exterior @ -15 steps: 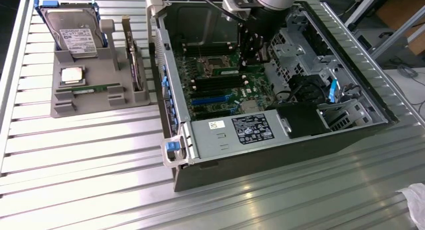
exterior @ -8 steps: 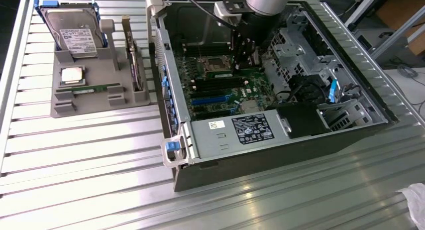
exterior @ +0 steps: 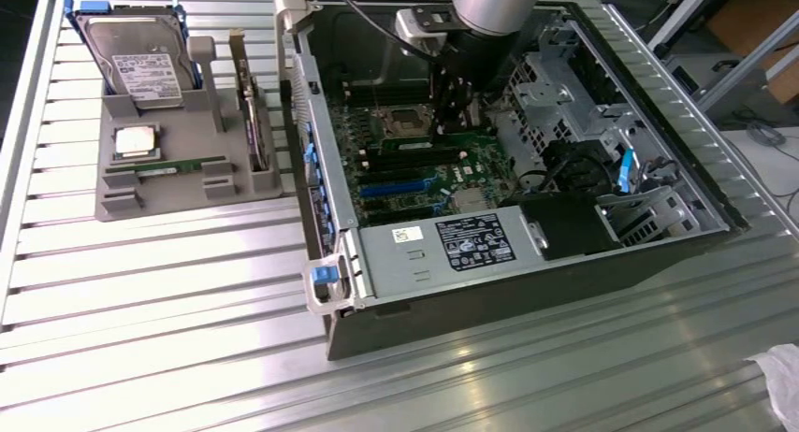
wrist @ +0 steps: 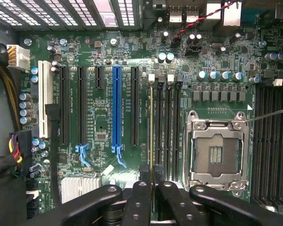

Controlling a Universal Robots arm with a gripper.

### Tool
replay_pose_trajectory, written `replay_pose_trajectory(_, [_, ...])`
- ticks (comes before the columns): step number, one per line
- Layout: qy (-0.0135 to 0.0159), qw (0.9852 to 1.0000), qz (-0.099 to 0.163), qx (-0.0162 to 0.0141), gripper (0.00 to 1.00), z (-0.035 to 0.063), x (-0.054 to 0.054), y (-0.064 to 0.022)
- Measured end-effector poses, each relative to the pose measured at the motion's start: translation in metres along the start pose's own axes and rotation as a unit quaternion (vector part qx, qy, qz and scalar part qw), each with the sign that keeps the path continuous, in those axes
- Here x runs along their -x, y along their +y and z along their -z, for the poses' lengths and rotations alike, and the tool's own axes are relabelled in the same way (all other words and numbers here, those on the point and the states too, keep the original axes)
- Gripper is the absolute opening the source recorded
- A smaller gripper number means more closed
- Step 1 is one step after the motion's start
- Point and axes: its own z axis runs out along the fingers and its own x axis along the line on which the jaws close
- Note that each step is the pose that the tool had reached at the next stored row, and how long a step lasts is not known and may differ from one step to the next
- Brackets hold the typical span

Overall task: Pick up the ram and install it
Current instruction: 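Insert the ram into the slot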

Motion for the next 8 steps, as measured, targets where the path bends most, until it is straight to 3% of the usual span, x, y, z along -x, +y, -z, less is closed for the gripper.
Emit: replay_pose_trajectory(8, [0.0006,1.0,0.0,0.0,0.12,-0.0094,0.0002,0.0048])
